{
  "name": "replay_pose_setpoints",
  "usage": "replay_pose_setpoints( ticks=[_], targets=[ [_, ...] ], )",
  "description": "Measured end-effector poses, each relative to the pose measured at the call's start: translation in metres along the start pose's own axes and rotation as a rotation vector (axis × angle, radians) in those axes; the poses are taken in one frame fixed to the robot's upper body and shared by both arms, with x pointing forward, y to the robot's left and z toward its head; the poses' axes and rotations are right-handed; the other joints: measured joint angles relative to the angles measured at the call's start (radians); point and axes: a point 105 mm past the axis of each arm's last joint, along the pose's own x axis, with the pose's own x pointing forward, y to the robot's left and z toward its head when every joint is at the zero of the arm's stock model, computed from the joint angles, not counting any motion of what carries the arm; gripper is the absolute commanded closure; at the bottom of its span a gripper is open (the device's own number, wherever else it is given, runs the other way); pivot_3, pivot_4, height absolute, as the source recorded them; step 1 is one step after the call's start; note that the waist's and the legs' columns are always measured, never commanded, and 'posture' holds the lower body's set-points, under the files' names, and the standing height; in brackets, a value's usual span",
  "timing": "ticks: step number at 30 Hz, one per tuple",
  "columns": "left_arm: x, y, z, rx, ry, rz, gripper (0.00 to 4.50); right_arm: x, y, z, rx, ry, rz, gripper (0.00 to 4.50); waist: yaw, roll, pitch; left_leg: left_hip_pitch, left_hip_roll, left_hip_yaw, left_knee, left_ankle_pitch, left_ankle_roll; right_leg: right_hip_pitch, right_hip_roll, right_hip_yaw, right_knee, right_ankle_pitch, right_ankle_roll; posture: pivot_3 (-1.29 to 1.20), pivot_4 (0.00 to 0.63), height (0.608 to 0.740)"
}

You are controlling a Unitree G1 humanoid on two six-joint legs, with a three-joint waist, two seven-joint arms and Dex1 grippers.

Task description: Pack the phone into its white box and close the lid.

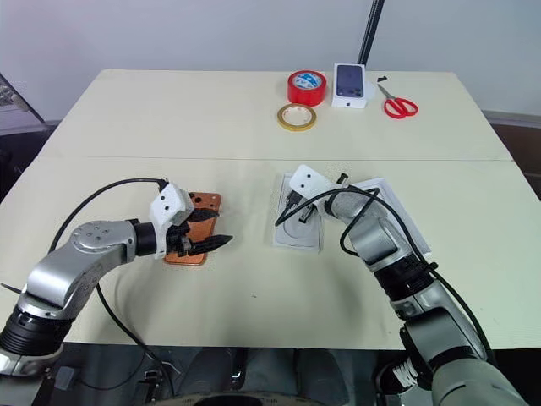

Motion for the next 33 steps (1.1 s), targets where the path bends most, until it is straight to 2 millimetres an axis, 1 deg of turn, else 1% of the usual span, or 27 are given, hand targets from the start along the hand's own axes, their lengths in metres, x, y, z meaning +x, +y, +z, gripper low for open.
replay_pose_setpoints(
  ticks=[8, 11, 14, 17, 18, 21, 23, 25, 27, 29, 31, 33],
  targets=[
    [0.001, -0.005, -0.004, -0.053, -0.014, 0.017, 0.98, 0.002, 0.000, 0.002, -0.065, -0.028, -0.021, 4.47, -0.001, 0.000, 0.000, 0.000, 0.000, 0.000, 0.000, 0.000, 0.000, 0.000, 0.000, 0.000, 0.000, 0.000, 0.000, 0.00, 0.150, 0.735],
    [0.001, -0.004, -0.003, -0.065, -0.028, 0.035, 0.98, -0.003, 0.008, 0.009, -0.086, -0.073, 0.016, 4.47, -0.001, 0.000, 0.000, 0.000, 0.000, 0.000, 0.000, 0.000, 0.000, 0.000, 0.000, 0.000, 0.000, 0.000, 0.000, 0.00, 0.150, 0.735],
    [-0.001, -0.001, -0.002, -0.082, -0.032, 0.049, 0.98, -0.016, 0.019, 0.013, -0.108, -0.109, 0.103, 4.47, 0.001, 0.000, 0.000, 0.000, 0.000, 0.000, 0.000, 0.000, 0.000, 0.000, 0.000, 0.000, 0.000, 0.000, 0.000, 0.00, 0.150, 0.735],
    [-0.007, 0.009, 0.001, -0.095, -0.042, 0.097, 0.98, -0.032, 0.032, 0.020, -0.095, -0.151, 0.209, 4.47, 0.000, 0.000, 0.000, 0.000, 0.000, -0.001, 0.000, 0.000, 0.000, 0.001, 0.000, 0.000, 0.000, 0.000, 0.000, 0.00, 0.150, 0.735],
    [-0.009, 0.015, -0.001, -0.135, -0.041, 0.121, 0.98, -0.036, 0.038, 0.026, -0.078, -0.173, 0.243, 4.47, 0.000, 0.000, 0.000, 0.000, 0.000, -0.001, 0.000, 0.000, 0.000, 0.001, 0.000, 0.000, 0.001, 0.000, 0.000, 0.00, 0.150, 0.735],
    [-0.019, 0.043, -0.002, -0.284, -0.065, 0.237, 0.14, -0.042, 0.045, 0.045, -0.015, -0.231, 0.278, 4.50, -0.003, 0.000, 0.000, 0.001, 0.001, -0.001, 0.000, 0.000, 0.000, 0.000, 0.001, 0.000, 0.001, 0.000, 0.000, 0.00, 0.150, 0.735],
    [-0.034, 0.065, -0.004, -0.367, -0.066, 0.348, 0.06, -0.043, 0.050, 0.058, 0.033, -0.261, 0.294, 4.50, -0.005, 0.000, 0.000, 0.001, 0.001, -0.001, 0.000, 0.000, 0.000, 0.000, 0.001, 0.000, 0.001, 0.000, 0.000, 0.00, 0.150, 0.735],
    [-0.048, 0.078, -0.011, -0.428, -0.031, 0.439, 0.06, -0.041, 0.057, 0.072, 0.079, -0.287, 0.314, 4.50, -0.005, 0.000, 0.000, 0.001, 0.001, -0.001, 0.000, 0.000, 0.000, 0.000, 0.001, 0.000, 0.001, 0.000, 0.000, 0.00, 0.150, 0.735],
    [-0.057, 0.084, -0.021, -0.503, 0.013, 0.498, 0.06, -0.038, 0.068, 0.085, 0.085, -0.304, 0.342, 4.50, -0.004, 0.000, 0.000, 0.001, 0.001, -0.001, 0.000, 0.000, 0.000, -0.001, 0.001, 0.000, 0.001, 0.000, 0.000, 0.00, 0.150, 0.735],
    [-0.062, 0.085, -0.030, -0.572, 0.052, 0.518, 0.06, -0.034, 0.080, 0.092, 0.046, -0.287, 0.368, 4.50, -0.001, 0.000, 0.000, 0.000, 0.000, -0.001, 0.000, 0.000, 0.000, 0.000, 0.001, -0.001, 0.001, 0.000, 0.000, 0.00, 0.150, 0.735],
    [-0.064, 0.079, -0.038, -0.628, 0.115, 0.496, 0.06, -0.026, 0.089, 0.091, 0.006, -0.253, 0.384, 4.50, 0.002, -0.001, -0.001, 0.000, 0.000, -0.001, 0.001, 0.000, 0.000, 0.000, 0.000, -0.001, 0.001, 0.000, 0.000, 0.00, 0.150, 0.735],
    [-0.065, 0.073, -0.045, -0.673, 0.172, 0.472, 0.06, -0.018, 0.098, 0.085, -0.024, -0.204, 0.404, 4.50, 0.001, -0.001, -0.001, 0.000, 0.000, -0.001, 0.000, 0.000, 0.000, -0.001, 0.000, -0.001, 0.001, 0.000, 0.000, 0.00, 0.150, 0.735]
  ],
)
